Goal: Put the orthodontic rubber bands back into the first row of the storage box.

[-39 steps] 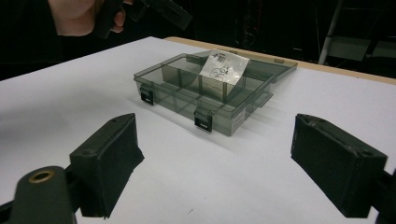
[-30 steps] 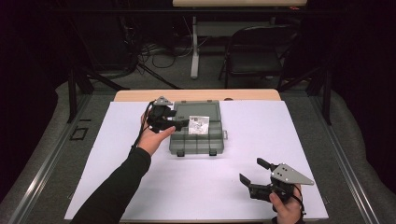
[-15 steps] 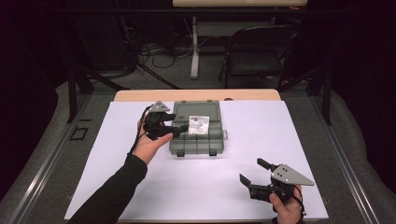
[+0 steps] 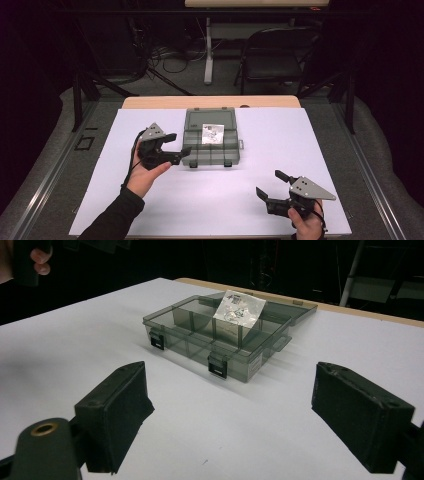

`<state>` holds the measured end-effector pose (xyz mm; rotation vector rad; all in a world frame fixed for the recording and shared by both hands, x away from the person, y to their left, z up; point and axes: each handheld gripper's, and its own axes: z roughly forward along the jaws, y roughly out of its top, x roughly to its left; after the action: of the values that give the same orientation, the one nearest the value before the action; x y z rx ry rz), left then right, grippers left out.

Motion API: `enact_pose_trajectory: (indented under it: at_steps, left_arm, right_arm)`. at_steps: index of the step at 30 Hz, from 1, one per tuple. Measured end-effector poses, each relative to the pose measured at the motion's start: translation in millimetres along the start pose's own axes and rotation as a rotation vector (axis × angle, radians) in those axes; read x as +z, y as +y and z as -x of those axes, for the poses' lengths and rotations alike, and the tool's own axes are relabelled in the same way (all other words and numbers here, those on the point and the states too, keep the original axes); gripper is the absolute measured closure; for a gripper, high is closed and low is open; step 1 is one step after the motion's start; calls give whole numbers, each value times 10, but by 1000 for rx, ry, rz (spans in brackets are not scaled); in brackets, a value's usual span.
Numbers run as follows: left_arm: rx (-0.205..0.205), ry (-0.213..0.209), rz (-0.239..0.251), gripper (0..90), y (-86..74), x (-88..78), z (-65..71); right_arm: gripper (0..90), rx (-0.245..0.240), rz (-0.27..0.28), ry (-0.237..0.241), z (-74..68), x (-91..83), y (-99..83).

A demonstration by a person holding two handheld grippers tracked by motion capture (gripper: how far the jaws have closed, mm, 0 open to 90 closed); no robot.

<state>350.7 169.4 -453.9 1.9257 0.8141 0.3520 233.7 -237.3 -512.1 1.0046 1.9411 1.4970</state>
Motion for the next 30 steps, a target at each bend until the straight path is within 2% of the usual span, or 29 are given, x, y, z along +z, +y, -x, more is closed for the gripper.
enact_pose_trajectory:
  at_steps: [4,5,12,13,17,23,24,30]
  left_arm:
    - [-37,-5,30,177,-158,-185,-23]
    - [-37,-5,30,172,-158,-185,-23]
    - [-62,-8,56,162,-462,-389,-19]
    - [-62,-8,56,156,-462,-389,-19]
    - [-52,11,60,155,-549,-500,15]
    - [-29,45,96,154,-649,-694,43]
    - [-25,61,103,153,-674,-735,43]
    - [-47,101,131,125,-813,-890,-8]
  right_arm:
    - [145,3,-4,0,-10,-1,-1]
    - [145,3,-4,0,-10,-1,-1]
    - [145,3,-7,-1,-10,1,0]
    - [145,3,-7,-1,-10,1,0]
    - [145,5,-4,3,-11,1,0]
    - [145,9,-3,0,-10,0,-3]
    - [145,10,8,-4,-11,11,-7]
    - [145,5,-19,-9,-15,1,-3]
